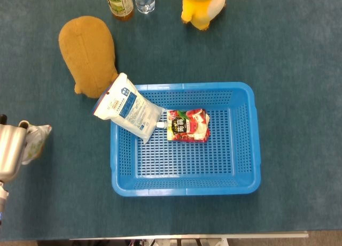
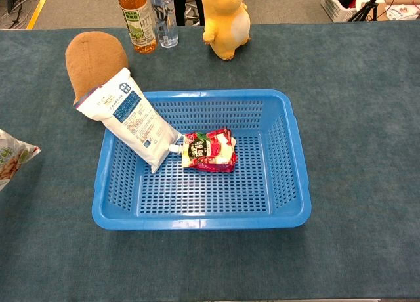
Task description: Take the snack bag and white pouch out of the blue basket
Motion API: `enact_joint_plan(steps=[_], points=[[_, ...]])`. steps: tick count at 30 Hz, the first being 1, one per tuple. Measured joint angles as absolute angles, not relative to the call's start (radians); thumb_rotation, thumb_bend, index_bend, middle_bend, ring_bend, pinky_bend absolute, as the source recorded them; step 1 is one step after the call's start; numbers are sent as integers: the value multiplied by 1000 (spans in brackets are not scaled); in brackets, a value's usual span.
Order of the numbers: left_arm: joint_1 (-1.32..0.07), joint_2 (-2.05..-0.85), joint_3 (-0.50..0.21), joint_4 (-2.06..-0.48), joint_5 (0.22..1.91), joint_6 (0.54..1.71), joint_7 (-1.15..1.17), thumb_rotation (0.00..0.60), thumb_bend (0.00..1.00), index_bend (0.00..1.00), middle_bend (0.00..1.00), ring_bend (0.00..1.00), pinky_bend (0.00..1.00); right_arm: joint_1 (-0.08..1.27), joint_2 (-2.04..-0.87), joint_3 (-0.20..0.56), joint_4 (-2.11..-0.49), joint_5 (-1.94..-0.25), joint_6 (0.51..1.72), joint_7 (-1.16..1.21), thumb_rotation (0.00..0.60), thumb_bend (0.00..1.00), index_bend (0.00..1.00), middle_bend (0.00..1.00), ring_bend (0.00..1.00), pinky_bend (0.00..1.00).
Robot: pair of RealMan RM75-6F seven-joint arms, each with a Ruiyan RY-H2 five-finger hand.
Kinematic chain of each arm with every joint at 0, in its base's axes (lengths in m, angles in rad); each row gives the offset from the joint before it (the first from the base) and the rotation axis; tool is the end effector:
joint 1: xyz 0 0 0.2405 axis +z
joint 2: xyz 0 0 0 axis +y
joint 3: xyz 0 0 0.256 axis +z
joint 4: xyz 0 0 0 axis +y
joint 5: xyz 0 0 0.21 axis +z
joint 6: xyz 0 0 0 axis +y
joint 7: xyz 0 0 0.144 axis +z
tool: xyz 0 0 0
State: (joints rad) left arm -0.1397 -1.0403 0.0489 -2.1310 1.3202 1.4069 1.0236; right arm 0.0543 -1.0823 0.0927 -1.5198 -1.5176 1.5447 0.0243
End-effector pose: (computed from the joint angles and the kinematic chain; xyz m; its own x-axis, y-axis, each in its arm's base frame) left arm -0.2322 0.1608 0.1300 0.8220 0.2236 0.5238 0.5546 -0.1051 -0.8255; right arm -0.3264 -0.1808 0.1937 0.4860 0.0944 0.8688 -0.8731 0.0086 0.4875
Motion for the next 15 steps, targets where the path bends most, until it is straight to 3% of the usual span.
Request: enact_joint_plan(steps=[6, 11, 15], points=[[-140, -1047, 35, -2156, 1229, 1431, 1065, 600, 6, 0, 0, 120, 526, 56, -1081, 92, -1523, -1514, 1541, 19, 600, 82, 252, 320, 276, 459], [-147, -1055, 30, -2158, 1243, 1446, 1054, 600, 0, 0, 0, 90, 450, 57, -1081, 94, -1525, -1515, 1542, 19, 600, 82, 252, 320, 276, 459], [-153, -1070, 34, -2111, 1351, 1449, 998, 600, 0, 0, 0, 74, 412, 58, -1081, 96, -1526, -1516, 1544, 19, 600, 82, 252, 320, 276, 459]])
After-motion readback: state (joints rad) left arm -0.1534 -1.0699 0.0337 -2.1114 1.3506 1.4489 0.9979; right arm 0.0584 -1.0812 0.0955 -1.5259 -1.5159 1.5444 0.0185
